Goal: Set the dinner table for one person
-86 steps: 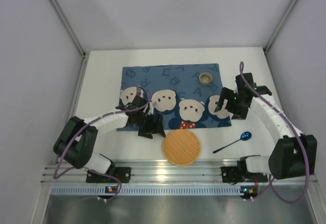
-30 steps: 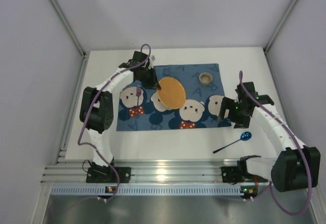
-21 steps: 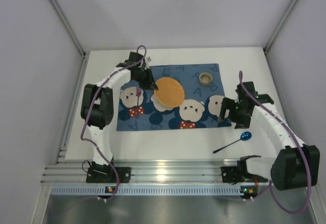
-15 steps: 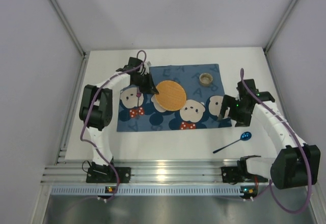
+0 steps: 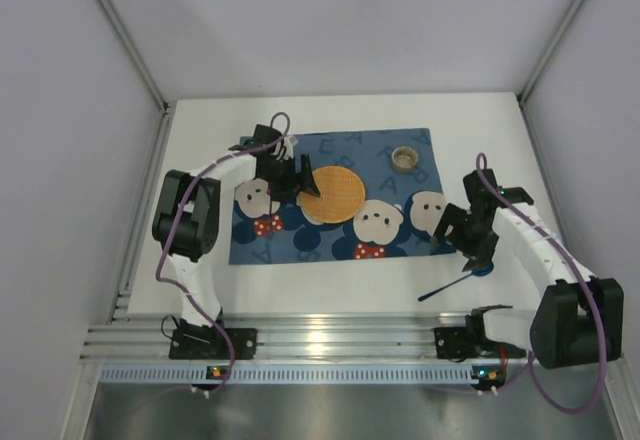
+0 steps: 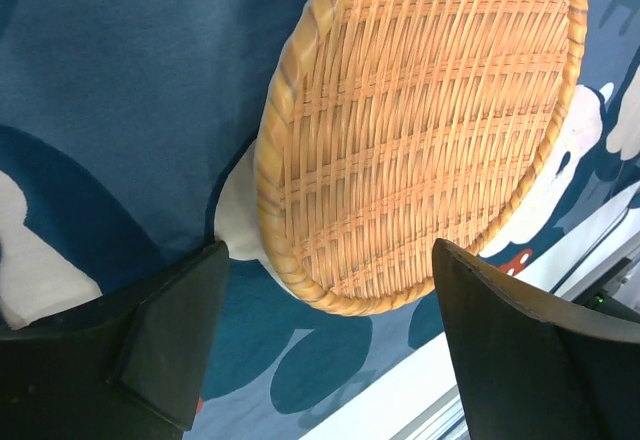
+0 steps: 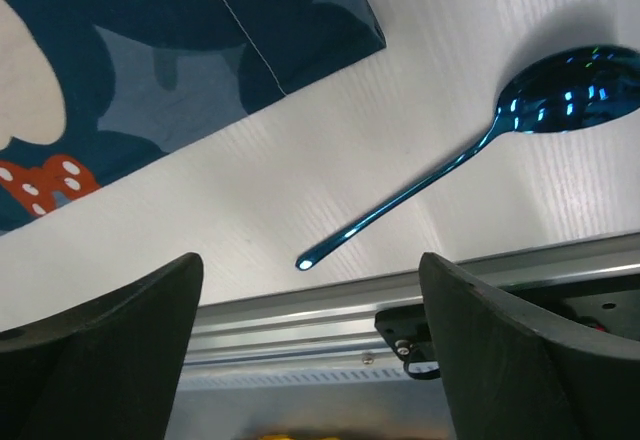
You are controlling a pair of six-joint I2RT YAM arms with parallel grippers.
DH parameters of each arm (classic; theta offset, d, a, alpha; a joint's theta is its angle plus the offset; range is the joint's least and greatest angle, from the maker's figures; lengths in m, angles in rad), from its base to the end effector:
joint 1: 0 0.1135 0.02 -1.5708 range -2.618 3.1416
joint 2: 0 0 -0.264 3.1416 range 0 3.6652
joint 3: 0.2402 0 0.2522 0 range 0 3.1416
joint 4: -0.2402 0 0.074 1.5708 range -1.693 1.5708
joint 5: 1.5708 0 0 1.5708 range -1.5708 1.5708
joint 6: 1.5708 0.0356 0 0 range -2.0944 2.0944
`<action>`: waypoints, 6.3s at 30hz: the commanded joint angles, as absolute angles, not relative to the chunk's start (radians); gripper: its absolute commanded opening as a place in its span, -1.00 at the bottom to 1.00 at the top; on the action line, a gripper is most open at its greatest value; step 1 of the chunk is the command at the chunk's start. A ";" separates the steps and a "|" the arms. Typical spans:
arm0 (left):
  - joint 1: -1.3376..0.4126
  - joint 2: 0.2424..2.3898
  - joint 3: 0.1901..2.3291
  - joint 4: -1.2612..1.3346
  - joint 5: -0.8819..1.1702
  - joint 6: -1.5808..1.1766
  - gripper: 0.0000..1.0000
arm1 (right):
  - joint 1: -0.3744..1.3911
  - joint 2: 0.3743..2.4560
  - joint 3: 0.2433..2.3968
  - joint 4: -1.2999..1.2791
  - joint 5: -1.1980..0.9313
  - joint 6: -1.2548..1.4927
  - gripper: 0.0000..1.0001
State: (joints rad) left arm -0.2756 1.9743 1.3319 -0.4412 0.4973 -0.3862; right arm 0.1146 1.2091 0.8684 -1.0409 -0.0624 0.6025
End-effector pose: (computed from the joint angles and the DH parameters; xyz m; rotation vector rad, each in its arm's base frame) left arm 0.3851 -0.1266 0.1645 0.0210 2.7176 -0.8703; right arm 0.1966 0.0249 0.2275 0.7114 2.8945 0.1863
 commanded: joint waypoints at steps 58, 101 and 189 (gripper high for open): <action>-0.275 1.278 1.258 -0.749 0.256 -0.416 0.79 | -0.054 1.375 0.687 -0.818 0.087 0.753 -1.00; -0.275 1.111 1.263 -0.796 0.278 -0.518 0.96 | 0.541 1.991 1.787 -1.051 0.161 0.342 -1.00; -0.069 1.355 0.339 0.794 -0.195 -0.027 0.94 | 0.640 0.391 0.719 -0.333 0.015 0.173 0.99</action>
State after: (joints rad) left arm -0.1352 1.2911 0.3420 0.4892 -0.2573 0.0326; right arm 0.6331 0.3721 0.6704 -0.3340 0.0257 0.2264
